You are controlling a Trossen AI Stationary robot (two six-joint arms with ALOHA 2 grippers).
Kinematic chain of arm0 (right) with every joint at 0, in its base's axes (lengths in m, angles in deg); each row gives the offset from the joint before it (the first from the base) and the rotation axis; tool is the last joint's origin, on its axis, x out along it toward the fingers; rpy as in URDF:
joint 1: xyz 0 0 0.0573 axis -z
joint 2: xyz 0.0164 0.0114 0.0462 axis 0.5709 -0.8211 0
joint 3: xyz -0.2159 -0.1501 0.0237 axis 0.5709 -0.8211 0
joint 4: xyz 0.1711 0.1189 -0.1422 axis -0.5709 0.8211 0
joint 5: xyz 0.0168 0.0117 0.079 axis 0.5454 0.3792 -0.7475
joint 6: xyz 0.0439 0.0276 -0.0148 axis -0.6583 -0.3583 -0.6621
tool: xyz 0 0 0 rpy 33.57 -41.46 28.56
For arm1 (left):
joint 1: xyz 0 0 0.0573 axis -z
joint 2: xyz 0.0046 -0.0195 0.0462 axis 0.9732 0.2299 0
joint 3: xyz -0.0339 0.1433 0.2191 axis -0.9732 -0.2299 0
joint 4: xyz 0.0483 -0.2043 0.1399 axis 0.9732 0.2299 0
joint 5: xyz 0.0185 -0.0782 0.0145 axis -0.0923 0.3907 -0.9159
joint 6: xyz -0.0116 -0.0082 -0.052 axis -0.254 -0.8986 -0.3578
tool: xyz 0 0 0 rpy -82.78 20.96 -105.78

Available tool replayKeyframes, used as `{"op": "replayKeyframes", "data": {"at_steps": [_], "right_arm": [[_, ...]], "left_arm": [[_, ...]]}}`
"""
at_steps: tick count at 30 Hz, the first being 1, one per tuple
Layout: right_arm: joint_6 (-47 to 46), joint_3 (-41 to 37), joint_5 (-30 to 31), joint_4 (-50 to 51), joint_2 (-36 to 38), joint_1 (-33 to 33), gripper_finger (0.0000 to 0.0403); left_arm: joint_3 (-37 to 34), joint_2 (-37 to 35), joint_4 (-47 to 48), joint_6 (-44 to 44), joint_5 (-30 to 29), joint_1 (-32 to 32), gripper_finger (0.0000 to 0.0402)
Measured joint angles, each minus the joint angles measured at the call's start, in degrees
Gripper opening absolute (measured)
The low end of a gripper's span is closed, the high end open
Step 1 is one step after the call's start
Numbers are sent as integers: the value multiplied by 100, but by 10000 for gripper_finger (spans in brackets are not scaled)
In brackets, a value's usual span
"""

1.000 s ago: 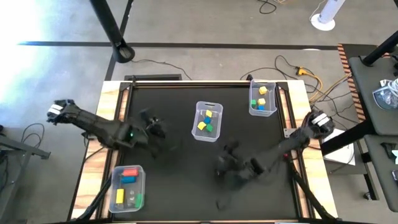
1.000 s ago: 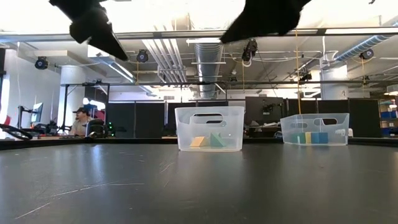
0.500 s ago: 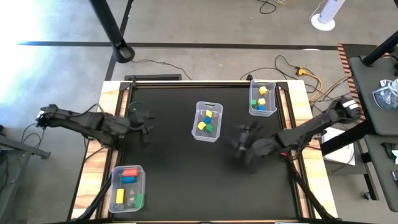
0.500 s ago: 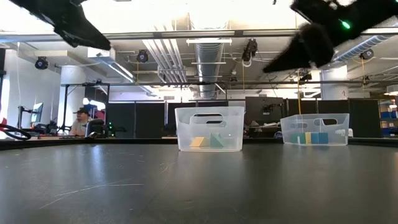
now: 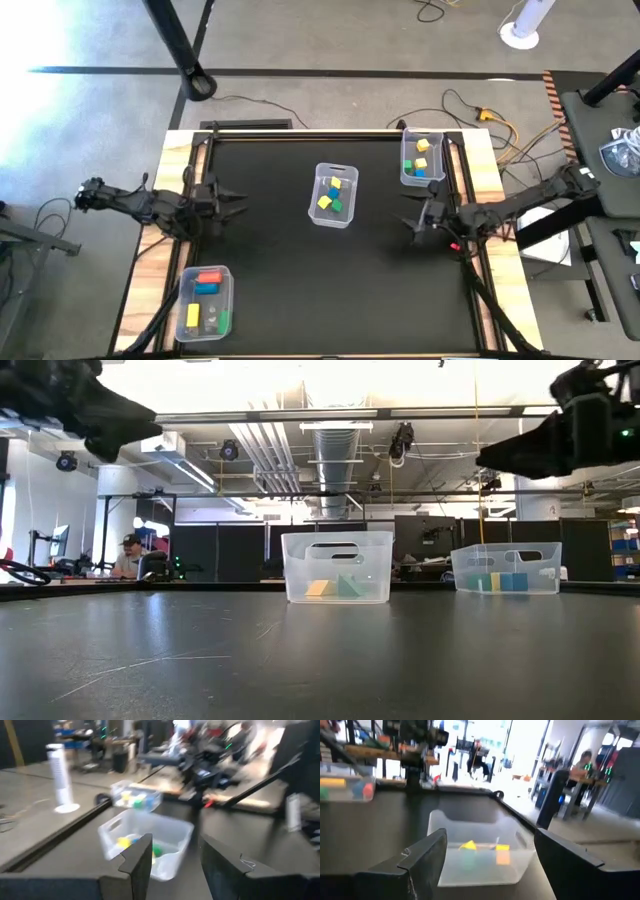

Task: Sort blocks by size
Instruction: Return to Home Position

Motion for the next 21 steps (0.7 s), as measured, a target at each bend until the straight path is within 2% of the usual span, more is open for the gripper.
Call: {"op": "replayKeyframes", "data": {"at_steps": [2, 5, 7, 11, 15, 17, 21], "right_arm": [[80, -51, 8, 364, 562, 0, 296], [2, -51, 5, 1439, 1450, -13, 301], [-164, -53, 2, 2051, 2069, -13, 304], [-470, -55, -45, 2808, 3250, -11, 310], [-822, -57, 91, 3081, 3102, 147, 316], [-1128, -55, -379, 3116, 3044, 278, 319], [-1216, -55, -2833, 3088, 2953, 817, 325]], "left_arm": [[-259, -359, -297, -37, 328, 0, 146], [-595, -919, -513, 72, 697, 4, 146], [-845, -1209, -461, 182, 621, 2, 146], [-1255, -1173, -615, 208, 89, -17, 146], [-1507, -1189, -1317, 486, 437, -18, 146], [-1505, -1198, -1309, 526, 546, -20, 146], [-1506, -1077, -1303, 465, 641, -23, 146]]}}
